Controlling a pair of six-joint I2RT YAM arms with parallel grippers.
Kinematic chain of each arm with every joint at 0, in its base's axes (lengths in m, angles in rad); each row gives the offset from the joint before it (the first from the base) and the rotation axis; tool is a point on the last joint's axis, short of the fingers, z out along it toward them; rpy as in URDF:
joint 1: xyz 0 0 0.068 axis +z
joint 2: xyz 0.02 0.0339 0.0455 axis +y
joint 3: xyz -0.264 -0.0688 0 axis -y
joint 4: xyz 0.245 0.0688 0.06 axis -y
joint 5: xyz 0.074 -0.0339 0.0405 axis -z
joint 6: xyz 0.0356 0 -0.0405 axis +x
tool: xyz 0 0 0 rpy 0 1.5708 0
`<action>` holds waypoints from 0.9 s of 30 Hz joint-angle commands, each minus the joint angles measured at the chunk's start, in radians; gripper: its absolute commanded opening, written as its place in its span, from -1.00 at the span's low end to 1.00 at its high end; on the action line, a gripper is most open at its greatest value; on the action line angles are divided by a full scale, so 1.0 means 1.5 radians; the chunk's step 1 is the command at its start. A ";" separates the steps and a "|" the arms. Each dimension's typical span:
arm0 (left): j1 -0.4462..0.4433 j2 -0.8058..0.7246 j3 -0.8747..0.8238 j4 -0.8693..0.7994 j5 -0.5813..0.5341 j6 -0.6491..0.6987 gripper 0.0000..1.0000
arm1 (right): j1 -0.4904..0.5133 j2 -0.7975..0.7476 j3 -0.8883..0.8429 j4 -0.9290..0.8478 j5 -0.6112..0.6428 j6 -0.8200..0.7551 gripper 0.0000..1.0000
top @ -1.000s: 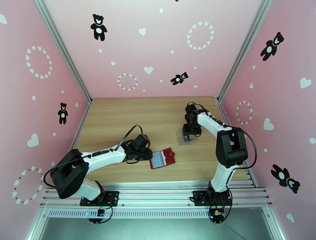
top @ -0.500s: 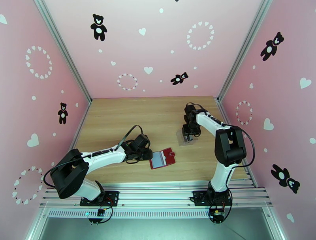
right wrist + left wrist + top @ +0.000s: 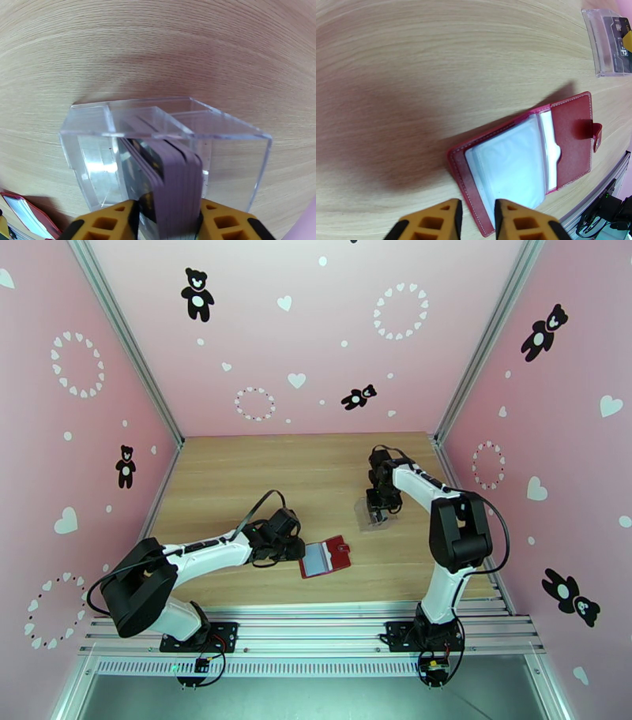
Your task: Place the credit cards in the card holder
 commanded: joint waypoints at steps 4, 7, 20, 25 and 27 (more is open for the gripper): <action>-0.008 0.009 0.004 0.003 0.008 0.002 -0.42 | -0.002 -0.005 0.011 -0.016 0.028 0.001 -0.12; -0.009 0.008 0.003 0.004 0.007 0.001 -0.42 | -0.002 -0.006 0.011 -0.019 0.041 0.001 -0.07; -0.009 0.007 0.001 0.003 0.006 0.000 -0.42 | -0.003 -0.040 0.020 -0.044 0.110 0.001 -0.07; -0.009 0.007 0.001 0.004 0.006 0.001 -0.42 | -0.018 -0.070 0.019 -0.052 0.113 -0.002 -0.14; -0.010 0.008 0.001 0.005 0.005 0.000 -0.42 | -0.023 -0.073 0.016 -0.053 0.104 -0.005 -0.20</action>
